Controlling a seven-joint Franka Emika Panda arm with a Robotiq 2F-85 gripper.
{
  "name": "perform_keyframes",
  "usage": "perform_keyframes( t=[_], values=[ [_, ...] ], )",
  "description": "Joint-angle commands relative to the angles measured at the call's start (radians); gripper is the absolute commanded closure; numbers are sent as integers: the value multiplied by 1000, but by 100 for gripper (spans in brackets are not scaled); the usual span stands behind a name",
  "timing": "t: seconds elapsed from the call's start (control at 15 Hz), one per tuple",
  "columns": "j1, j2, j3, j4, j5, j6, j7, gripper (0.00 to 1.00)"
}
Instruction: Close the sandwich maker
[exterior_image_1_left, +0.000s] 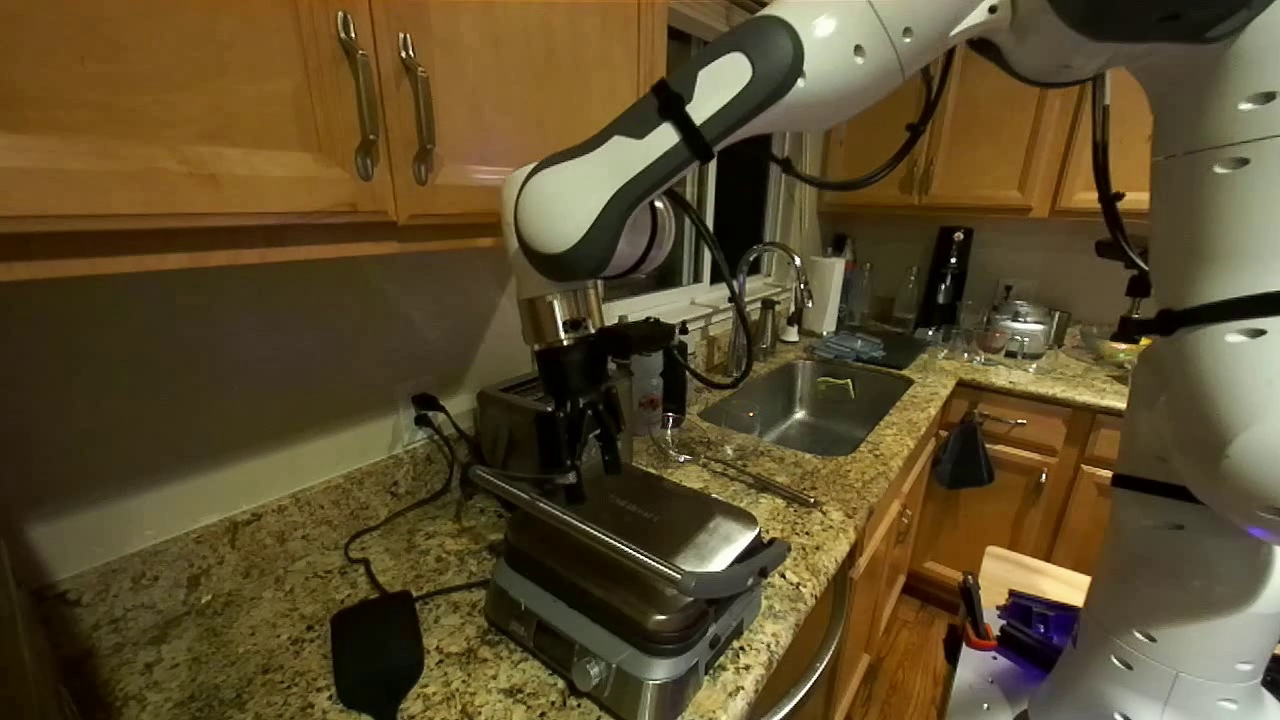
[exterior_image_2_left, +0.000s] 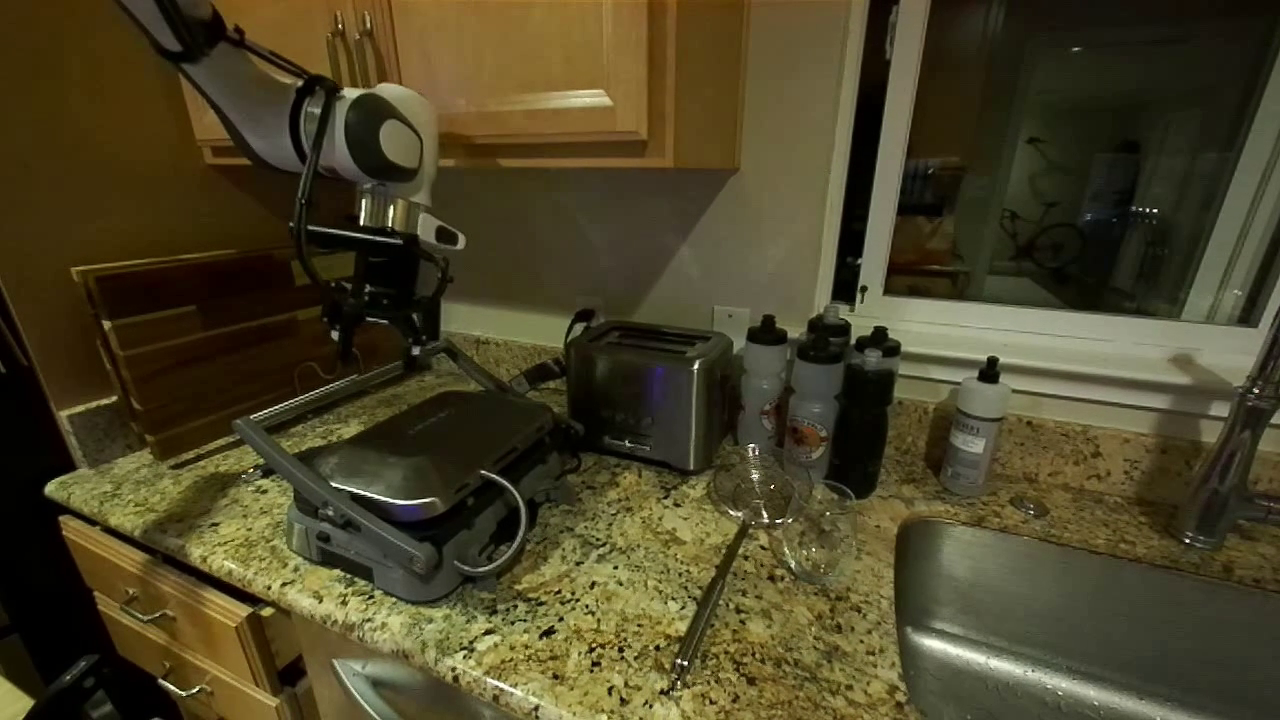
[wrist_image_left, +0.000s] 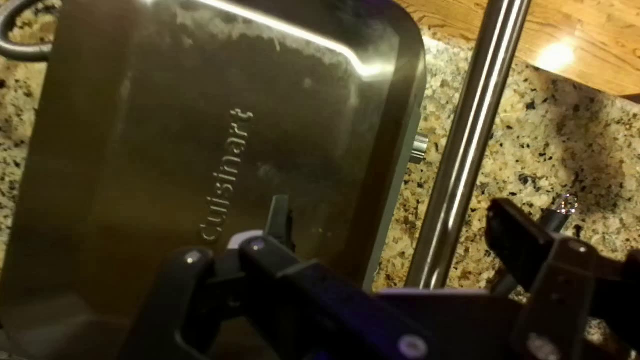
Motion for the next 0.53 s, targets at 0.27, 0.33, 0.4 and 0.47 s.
perform_keyframes(
  t=[0.27, 0.33, 0.4, 0.47],
  values=[
    [-19, -349, -49, -261, -17, 29, 139, 0],
    [-24, -400, -54, -293, -27, 46, 165, 0],
    [-32, -443, -58, -316, -36, 58, 184, 0],
    [-40, -486, -61, -341, -48, 71, 209, 0]
  ],
)
